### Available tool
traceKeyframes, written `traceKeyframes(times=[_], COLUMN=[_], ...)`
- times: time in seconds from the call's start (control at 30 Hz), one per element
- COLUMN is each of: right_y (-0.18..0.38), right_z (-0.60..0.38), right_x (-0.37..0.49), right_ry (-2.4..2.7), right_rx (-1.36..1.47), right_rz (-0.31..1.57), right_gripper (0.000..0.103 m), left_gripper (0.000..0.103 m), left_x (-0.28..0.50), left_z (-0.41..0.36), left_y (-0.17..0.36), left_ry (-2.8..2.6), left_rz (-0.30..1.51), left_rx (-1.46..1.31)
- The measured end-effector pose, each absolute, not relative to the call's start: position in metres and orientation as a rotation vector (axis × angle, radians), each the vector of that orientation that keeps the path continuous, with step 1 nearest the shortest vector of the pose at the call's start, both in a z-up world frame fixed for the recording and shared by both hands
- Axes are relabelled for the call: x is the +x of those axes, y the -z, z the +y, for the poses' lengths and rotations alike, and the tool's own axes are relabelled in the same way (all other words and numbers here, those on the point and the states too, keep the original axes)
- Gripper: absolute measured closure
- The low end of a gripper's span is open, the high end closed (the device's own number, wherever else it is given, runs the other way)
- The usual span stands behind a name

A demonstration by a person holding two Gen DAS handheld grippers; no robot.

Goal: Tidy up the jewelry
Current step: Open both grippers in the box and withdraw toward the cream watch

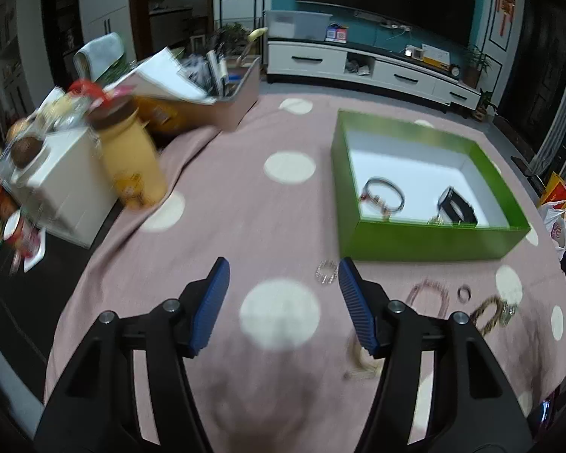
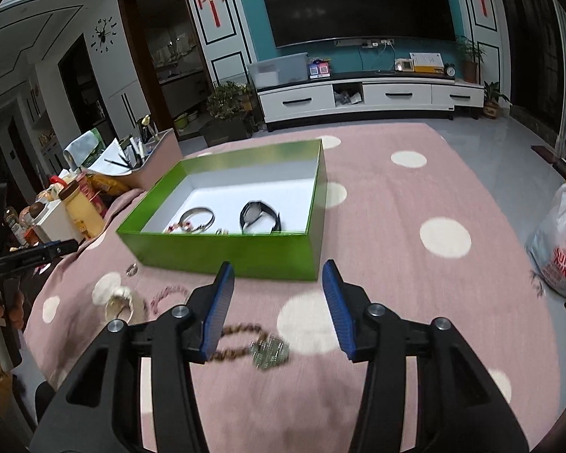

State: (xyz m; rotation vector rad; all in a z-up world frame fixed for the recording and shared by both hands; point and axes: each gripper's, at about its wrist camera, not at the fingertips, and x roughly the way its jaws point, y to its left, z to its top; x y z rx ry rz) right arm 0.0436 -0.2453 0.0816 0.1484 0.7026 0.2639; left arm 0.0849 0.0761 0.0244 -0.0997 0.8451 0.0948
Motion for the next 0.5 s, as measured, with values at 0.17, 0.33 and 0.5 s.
traceKeyframes(times=[0.17, 0.33, 0.5], right_y=[-0.08, -0.076, -0.068], right_z=[-0.239, -0.232, -0.226], right_x=[0.023, 0.009, -0.003], right_ry=[-0.275, -0.284, -0.289], right_rx=[0.149, 0.137, 0.118], right_rz=[0.716, 0.737, 0.766], right_gripper=[0.054, 0.054, 0.054], left_gripper=[0.041, 0.041, 0.041], left_x=[0.057, 0.042, 0.029], left_z=[0.082, 0.078, 0.07], left_y=[-0.009, 0.005, 0.018], left_ry=[-0.088, -0.066, -0.038], left_rz=[0.884, 0.921, 0.954], left_rx=[-0.128, -0.134, -0.133])
